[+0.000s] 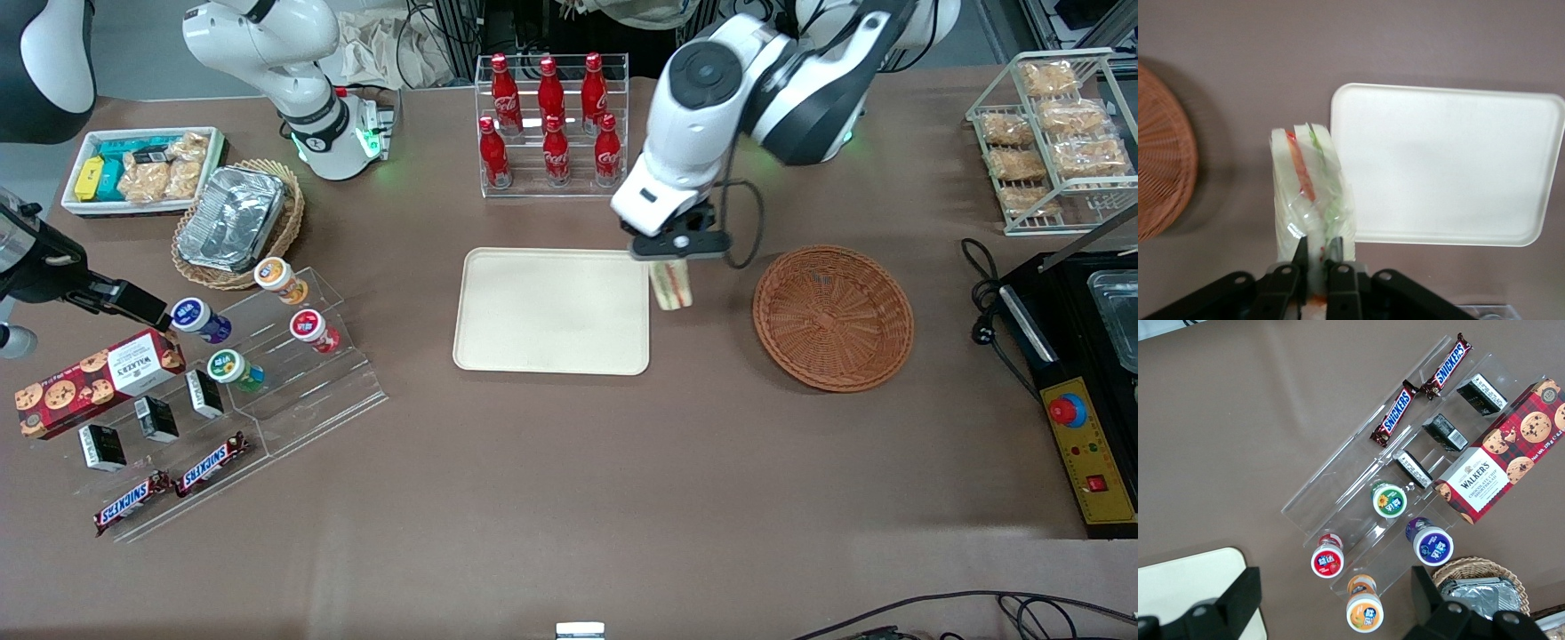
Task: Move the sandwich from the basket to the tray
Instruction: 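Carry the held sandwich over the cream tray and lower it, then open the left gripper to release the sandwich onto the tray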
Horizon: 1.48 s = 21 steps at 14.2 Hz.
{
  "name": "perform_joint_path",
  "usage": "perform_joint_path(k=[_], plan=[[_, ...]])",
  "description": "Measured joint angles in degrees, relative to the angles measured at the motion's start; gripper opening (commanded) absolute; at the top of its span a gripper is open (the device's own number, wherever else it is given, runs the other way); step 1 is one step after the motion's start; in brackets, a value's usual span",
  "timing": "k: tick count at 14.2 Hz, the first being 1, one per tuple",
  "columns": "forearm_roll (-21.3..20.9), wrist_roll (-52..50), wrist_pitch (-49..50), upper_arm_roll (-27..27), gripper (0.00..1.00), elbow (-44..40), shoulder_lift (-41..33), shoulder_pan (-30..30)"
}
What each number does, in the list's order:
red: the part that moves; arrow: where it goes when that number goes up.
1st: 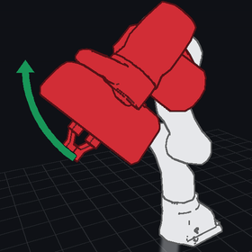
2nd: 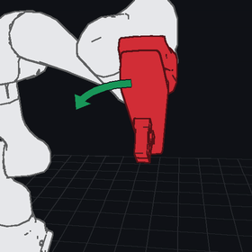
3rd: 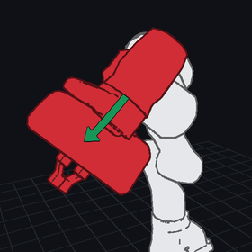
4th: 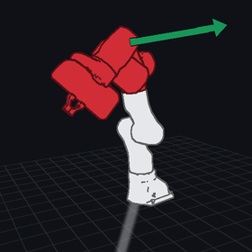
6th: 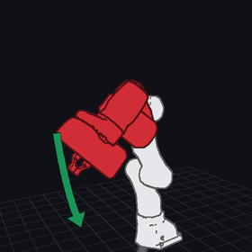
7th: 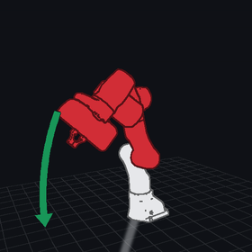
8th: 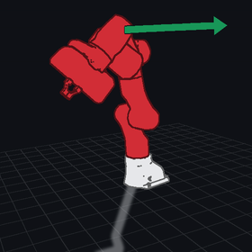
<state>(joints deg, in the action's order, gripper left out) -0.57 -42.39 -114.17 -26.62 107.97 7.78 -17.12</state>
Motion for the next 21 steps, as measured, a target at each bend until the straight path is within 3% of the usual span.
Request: perform_joint_path(k=[6,10,15,16,17,18,21], plan=[[-0.9,6.3,-13.7,0.0,0.0,2.2,9.2,-3.1],[-6.6,6.7,-20.8,0.3,0.0,4.5,13.5,-3.4],[-7.4,7.1,-26.5,1.2,0.02,7.5,15.4,-3.4],[-7.4,7.1,-26.6,1.3,0.22,7.5,15.5,-3.4],[-7.4,7.1,-26.7,1.3,0.73,7.5,15.6,-3.4],[-7.4,7.1,-26.7,1.3,0.99,7.5,15.6,-3.4],[-7.4,6.3,-26.9,1.4,0.99,7.4,15.6,-3.3]])
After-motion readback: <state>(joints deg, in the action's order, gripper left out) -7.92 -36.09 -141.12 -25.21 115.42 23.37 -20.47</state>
